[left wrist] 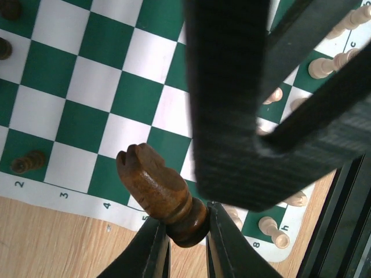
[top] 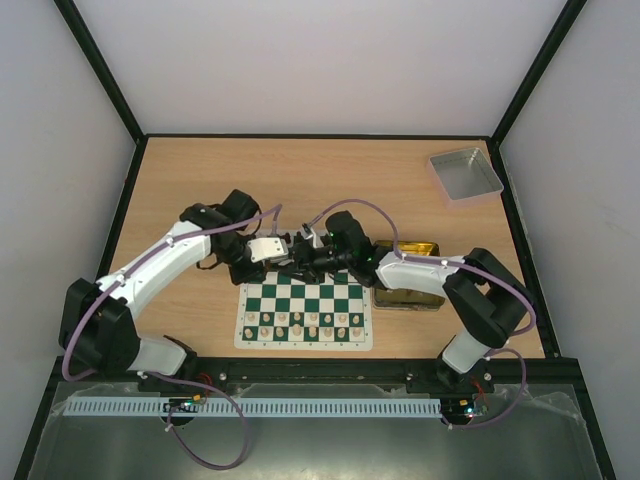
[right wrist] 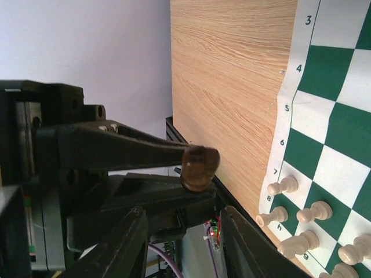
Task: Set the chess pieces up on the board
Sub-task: Pick up the chess piece from the chessboard.
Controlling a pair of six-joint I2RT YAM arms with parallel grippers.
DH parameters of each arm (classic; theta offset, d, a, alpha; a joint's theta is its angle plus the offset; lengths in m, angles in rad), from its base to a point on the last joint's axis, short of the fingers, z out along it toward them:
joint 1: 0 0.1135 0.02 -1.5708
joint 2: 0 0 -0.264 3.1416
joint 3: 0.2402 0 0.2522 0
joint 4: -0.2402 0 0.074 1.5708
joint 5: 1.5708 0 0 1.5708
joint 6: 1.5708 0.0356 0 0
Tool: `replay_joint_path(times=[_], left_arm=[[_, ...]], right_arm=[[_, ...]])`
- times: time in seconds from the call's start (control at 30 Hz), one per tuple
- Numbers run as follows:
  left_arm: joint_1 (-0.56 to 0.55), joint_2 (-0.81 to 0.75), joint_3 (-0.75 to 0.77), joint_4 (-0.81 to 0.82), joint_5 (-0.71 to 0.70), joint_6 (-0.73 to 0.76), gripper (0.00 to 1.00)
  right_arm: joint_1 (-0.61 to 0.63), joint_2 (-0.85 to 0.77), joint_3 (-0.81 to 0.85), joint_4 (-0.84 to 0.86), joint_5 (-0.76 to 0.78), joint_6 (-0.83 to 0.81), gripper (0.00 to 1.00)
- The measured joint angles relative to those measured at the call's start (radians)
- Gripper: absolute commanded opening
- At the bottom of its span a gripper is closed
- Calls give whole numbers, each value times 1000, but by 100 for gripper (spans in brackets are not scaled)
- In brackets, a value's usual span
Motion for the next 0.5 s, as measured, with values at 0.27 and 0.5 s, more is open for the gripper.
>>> replay_joint_path(times=[0.27, 0.5], left_arm=[[-34, -14, -20, 6, -13, -21, 2], [-49, -27, -21, 7, -21, -34, 2]], right_arm=[[0, 48, 0, 14, 2, 0, 34], [0, 58, 1, 14, 3, 0, 33]])
